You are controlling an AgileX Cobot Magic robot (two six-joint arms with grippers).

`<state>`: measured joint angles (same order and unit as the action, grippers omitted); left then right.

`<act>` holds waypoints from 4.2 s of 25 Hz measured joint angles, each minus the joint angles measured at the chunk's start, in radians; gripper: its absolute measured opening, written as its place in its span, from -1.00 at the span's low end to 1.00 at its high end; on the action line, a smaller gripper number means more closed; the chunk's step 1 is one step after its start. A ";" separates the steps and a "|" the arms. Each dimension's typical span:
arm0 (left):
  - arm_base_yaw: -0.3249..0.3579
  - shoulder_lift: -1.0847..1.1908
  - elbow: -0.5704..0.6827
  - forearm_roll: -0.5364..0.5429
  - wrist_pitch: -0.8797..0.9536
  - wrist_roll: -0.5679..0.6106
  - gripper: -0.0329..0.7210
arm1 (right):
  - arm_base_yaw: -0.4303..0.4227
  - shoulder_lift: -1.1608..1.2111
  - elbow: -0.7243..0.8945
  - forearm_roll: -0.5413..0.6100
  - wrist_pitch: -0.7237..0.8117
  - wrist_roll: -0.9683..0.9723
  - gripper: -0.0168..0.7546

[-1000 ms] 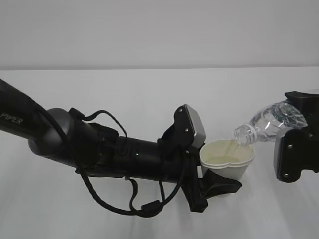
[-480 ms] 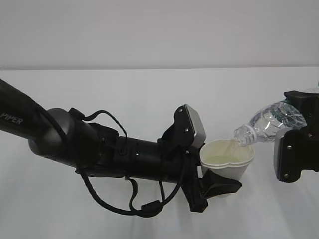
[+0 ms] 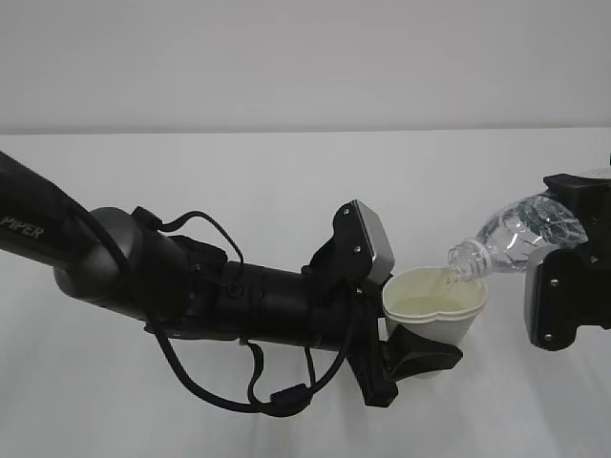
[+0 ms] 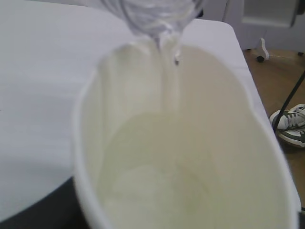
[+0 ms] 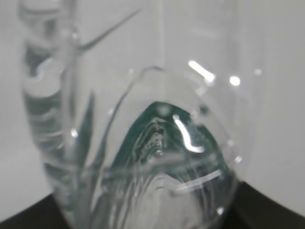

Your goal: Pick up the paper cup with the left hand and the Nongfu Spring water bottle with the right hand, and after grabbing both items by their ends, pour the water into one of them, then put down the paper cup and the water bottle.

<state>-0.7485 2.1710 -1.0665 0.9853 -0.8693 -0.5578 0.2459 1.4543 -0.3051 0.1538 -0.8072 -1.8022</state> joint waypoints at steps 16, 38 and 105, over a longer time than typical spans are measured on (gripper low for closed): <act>0.000 0.000 0.000 0.000 0.000 0.000 0.21 | 0.000 0.000 0.000 0.000 0.002 -0.001 0.07; 0.000 0.000 0.000 0.000 0.000 0.000 0.21 | 0.000 0.000 0.000 -0.002 0.002 -0.002 0.07; 0.000 0.001 -0.002 -0.021 0.019 0.000 0.20 | 0.000 -0.002 0.000 0.000 -0.007 0.104 0.02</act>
<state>-0.7485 2.1716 -1.0683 0.9645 -0.8499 -0.5578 0.2459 1.4527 -0.3051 0.1539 -0.8140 -1.6982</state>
